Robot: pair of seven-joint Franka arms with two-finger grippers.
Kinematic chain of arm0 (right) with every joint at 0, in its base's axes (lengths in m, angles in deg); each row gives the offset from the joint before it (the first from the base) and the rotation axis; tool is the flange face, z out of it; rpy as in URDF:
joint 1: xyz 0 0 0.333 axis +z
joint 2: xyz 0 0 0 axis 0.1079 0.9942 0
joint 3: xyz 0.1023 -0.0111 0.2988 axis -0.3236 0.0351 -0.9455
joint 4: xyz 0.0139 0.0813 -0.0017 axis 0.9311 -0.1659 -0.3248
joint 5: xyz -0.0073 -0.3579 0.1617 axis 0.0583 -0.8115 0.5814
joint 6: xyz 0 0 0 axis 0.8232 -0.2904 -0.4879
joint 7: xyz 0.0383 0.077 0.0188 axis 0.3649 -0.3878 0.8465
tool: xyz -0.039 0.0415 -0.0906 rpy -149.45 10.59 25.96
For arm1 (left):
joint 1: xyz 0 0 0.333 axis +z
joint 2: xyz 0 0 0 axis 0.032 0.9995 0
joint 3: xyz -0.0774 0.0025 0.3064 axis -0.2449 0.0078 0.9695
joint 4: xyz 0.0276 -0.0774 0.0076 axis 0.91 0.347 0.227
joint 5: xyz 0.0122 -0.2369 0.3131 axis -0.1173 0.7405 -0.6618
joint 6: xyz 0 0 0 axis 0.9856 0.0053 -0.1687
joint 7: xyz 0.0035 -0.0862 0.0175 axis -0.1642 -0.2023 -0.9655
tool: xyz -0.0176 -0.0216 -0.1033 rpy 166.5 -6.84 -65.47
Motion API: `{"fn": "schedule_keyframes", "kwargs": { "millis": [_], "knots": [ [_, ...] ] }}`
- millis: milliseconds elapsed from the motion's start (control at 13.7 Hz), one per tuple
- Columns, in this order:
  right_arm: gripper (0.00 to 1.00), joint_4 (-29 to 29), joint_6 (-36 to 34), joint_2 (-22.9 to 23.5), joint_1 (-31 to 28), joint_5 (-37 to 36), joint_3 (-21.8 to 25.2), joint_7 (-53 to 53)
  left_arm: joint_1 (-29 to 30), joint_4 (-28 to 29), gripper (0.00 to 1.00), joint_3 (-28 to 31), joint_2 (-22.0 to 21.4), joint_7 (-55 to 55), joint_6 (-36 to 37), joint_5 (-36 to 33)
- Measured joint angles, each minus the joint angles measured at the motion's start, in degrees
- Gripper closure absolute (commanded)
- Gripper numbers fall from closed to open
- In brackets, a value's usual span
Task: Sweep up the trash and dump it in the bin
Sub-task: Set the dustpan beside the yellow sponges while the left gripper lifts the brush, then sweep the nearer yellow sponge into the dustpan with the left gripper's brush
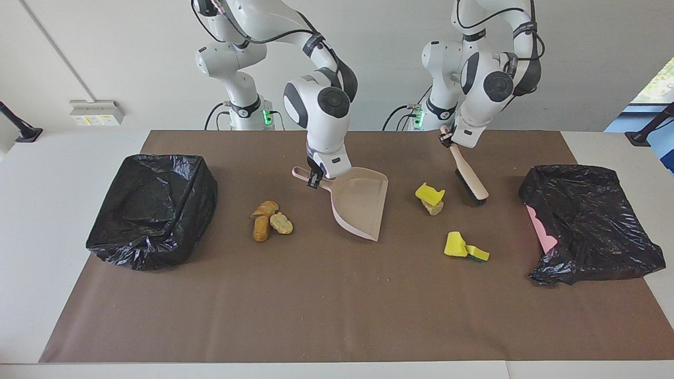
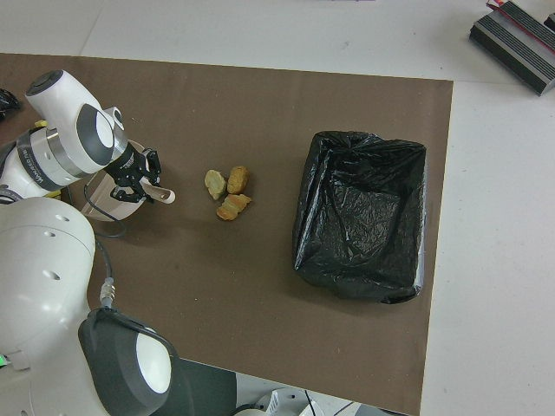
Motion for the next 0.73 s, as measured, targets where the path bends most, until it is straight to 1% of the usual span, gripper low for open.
{"fn": "schedule_keyframes", "kwargs": {
  "millis": [219, 364, 510, 656, 728],
  "knots": [
    [1.0, -1.4, 0.0, 0.1, 0.6, -0.8, 0.0, -0.6, -5.1, 1.5, 1.0, -0.2, 1.6, -0.1, -7.0, 5.2],
    [1.0, -2.6, 1.0, 0.1, 1.0, -0.8, 0.0, -1.2, -10.3, 1.6, 1.0, -0.4, 4.0, -0.2, -13.0, 9.1],
    [1.0, -3.3, 2.1, 0.1, 1.3, -0.8, 0.0, -2.0, -16.6, 1.3, 1.0, -0.5, 5.9, -0.4, -18.6, 11.4],
    [1.0, -3.6, 2.3, 0.1, 1.3, -0.8, 0.0, -2.3, -21.6, 0.3, 1.0, -0.6, 6.7, -0.7, -20.3, 12.1],
    [1.0, -3.6, 2.3, 0.1, 1.3, -0.8, 0.0, -2.3, -23.1, -0.4, 1.0, -0.7, 6.9, -0.8, -20.4, 12.1]
  ]
}}
